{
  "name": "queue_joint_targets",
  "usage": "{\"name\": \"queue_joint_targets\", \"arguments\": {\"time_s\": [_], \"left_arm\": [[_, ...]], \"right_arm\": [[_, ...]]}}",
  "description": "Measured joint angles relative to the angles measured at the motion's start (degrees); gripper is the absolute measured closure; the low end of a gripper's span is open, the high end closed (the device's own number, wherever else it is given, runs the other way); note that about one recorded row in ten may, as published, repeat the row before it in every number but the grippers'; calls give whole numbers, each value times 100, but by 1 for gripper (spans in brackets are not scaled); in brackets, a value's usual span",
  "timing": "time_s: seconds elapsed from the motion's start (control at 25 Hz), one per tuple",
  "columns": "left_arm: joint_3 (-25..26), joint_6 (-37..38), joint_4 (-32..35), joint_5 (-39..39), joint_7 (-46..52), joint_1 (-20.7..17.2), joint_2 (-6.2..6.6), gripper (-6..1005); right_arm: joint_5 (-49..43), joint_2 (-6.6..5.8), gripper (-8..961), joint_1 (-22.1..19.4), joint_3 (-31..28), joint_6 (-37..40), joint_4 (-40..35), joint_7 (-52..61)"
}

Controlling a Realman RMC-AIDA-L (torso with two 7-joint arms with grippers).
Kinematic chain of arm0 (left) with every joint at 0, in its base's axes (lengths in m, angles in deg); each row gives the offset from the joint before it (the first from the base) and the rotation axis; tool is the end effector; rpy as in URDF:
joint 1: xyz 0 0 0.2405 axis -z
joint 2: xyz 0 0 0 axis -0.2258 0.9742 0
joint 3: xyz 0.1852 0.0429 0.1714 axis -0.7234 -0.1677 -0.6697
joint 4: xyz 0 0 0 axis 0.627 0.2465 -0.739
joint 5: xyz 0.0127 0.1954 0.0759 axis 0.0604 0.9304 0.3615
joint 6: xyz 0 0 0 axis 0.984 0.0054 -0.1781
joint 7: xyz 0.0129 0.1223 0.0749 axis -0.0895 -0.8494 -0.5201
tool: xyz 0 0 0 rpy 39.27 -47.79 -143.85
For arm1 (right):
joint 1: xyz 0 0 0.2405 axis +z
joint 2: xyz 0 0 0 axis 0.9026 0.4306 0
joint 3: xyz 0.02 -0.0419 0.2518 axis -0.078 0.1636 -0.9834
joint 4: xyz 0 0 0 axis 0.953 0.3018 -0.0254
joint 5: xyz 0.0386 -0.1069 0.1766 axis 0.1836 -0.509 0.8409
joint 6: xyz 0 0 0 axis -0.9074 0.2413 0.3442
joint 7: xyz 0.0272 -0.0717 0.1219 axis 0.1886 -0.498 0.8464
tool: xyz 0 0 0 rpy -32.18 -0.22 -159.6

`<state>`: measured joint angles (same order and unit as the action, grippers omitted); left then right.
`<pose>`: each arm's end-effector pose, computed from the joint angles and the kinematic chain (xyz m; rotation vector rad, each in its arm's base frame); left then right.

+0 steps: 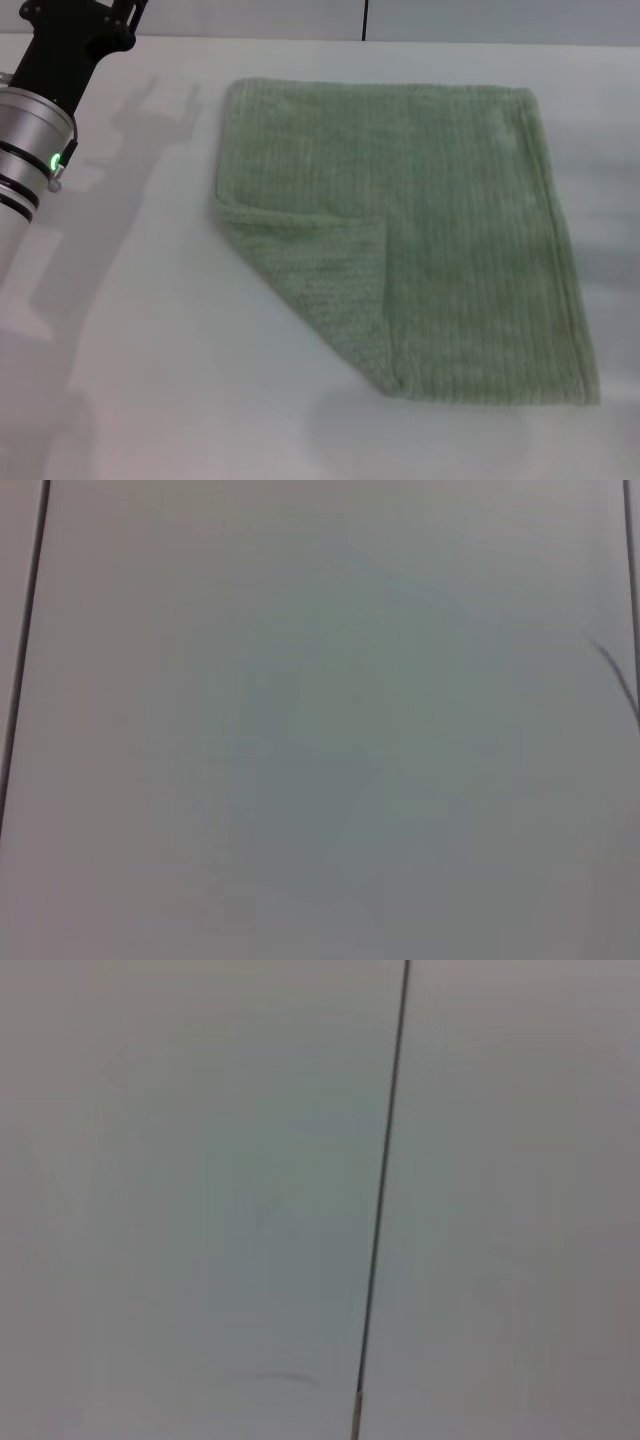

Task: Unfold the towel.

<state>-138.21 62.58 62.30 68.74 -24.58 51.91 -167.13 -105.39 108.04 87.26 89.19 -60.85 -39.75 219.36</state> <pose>-0.2721 0.3872 0.0063 -1.6214 -0.4282 -0.8984 0.3530 0.3503 0.0510 -1.2571 0.4590 0.4655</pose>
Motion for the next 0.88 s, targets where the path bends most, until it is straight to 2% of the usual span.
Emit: {"name": "queue_joint_targets", "arguments": {"time_s": [0.36,0.88], "left_arm": [[11,-18,-2,1,58,19,0,420],[17,-23,7,1,61,27,0,428]], "right_arm": [[-1,-27,351,45,76,176,32,0],[-1,-3,352,25,75,183,5,1]]}}
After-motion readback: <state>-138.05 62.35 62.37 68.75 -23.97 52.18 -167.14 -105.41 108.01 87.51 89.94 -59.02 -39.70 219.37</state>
